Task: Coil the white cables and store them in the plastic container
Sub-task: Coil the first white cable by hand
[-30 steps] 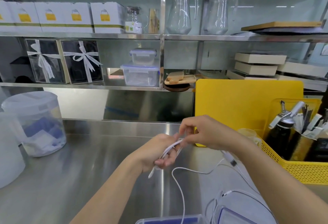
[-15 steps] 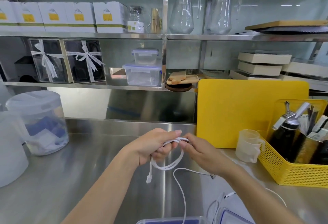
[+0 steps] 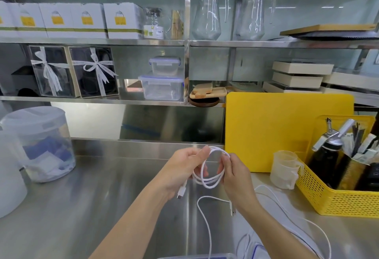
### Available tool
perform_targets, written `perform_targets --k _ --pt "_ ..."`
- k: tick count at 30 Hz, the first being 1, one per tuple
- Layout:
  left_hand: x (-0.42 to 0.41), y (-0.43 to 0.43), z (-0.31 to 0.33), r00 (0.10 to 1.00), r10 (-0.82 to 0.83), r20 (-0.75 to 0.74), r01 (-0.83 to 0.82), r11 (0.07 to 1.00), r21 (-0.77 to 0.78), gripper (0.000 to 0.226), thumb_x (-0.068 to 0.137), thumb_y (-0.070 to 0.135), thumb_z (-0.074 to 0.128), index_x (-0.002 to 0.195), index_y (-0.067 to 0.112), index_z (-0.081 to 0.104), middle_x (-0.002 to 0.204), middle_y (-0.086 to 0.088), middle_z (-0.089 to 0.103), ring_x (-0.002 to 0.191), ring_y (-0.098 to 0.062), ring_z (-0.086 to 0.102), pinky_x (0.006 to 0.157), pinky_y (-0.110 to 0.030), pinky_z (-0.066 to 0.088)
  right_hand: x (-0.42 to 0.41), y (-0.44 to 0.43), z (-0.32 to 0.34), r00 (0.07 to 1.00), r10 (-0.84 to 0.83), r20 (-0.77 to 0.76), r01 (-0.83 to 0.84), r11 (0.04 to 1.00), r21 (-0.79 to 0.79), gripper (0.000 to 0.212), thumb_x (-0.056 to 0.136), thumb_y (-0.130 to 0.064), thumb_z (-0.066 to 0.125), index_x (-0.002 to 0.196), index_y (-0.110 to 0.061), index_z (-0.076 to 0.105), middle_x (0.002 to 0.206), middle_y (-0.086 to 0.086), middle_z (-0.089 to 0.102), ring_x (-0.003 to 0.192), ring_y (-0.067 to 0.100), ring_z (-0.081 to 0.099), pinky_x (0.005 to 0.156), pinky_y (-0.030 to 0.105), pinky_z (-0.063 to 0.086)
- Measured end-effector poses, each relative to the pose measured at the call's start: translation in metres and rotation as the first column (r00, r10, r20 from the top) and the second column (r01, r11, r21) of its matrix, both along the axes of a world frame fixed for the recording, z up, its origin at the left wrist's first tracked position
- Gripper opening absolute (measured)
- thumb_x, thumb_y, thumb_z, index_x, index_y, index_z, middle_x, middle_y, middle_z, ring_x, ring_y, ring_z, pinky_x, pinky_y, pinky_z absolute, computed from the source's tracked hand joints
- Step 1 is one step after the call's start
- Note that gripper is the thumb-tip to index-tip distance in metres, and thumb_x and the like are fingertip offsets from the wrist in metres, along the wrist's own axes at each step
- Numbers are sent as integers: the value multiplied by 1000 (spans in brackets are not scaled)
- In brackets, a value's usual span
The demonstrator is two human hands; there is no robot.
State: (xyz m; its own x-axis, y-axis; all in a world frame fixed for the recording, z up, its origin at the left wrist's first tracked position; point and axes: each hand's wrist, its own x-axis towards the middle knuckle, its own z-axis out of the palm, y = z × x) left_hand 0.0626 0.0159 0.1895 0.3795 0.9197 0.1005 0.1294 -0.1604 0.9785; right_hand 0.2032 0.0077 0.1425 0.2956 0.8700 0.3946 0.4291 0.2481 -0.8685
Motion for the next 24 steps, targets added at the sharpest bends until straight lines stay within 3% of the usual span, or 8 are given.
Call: perform_targets --k 4,7,11,14,17,20,22,24 --pt "-2 1 -9 999 -22 39 24 999 -44 14 88 19 62 82 8 66 68 -4 67 63 -11 64 64 -15 51 -2 -1 -6 998 -37 47 39 999 -31 34 98 -23 35 64 -23 42 58 -2 46 54 13 43 52 27 34" --pt "-5 0 -15 996 6 89 -2 999 -38 20 93 16 54 80 9 69 72 -6 71 71 -16 65 72 -20 51 -1 -2 -9 999 -37 -18 37 999 -15 33 97 -22 36 65 -21 44 57 -3 47 54 13 43 53 26 34" --pt "2 2 -19 980 106 168 -114 993 36 27 97 10 46 79 5 66 56 0 51 49 -13 47 54 -20 49 0 -4 -10 995 16 -100 -20 999 -40 32 96 -24 41 69 -10 52 58 -1 48 55 14 44 55 28 34" --pt "1 10 -22 956 197 216 -219 972 87 26 95 7 50 82 -11 63 52 3 43 47 -12 35 44 -18 33 8 -1 -8 987 103 120 -91 991 -103 37 95 -27 44 60 -16 46 60 -3 41 61 13 40 58 28 30" --pt "-4 16 -24 959 233 159 -250 963 97 25 94 9 53 77 12 72 49 8 45 50 -11 33 45 -20 29 25 -7 5 906 201 374 -98 956 -277 38 93 -22 47 55 -16 46 61 -3 40 64 12 41 56 22 28" --pt "-6 20 -29 958 248 146 -260 963 67 27 93 9 54 76 20 72 46 12 46 51 -11 33 45 -21 28 33 -22 21 915 403 -19 -376 836 -399 26 90 -12 53 66 -3 56 49 4 51 44 13 45 45 18 36" --pt "-5 20 -32 953 246 177 -253 967 20 26 92 7 55 75 14 73 47 9 44 50 -12 30 44 -20 25 31 -29 32 860 415 -297 -491 832 -258 15 86 -2 56 72 2 58 51 8 61 45 18 56 48 22 49" --pt "-1 18 -34 954 234 189 -236 972 -13 23 93 6 54 79 3 71 49 4 41 46 -11 27 42 -19 23 26 -31 40 810 399 -430 -488 866 -115 11 83 6 56 74 1 60 55 8 66 52 19 64 55 21 56"
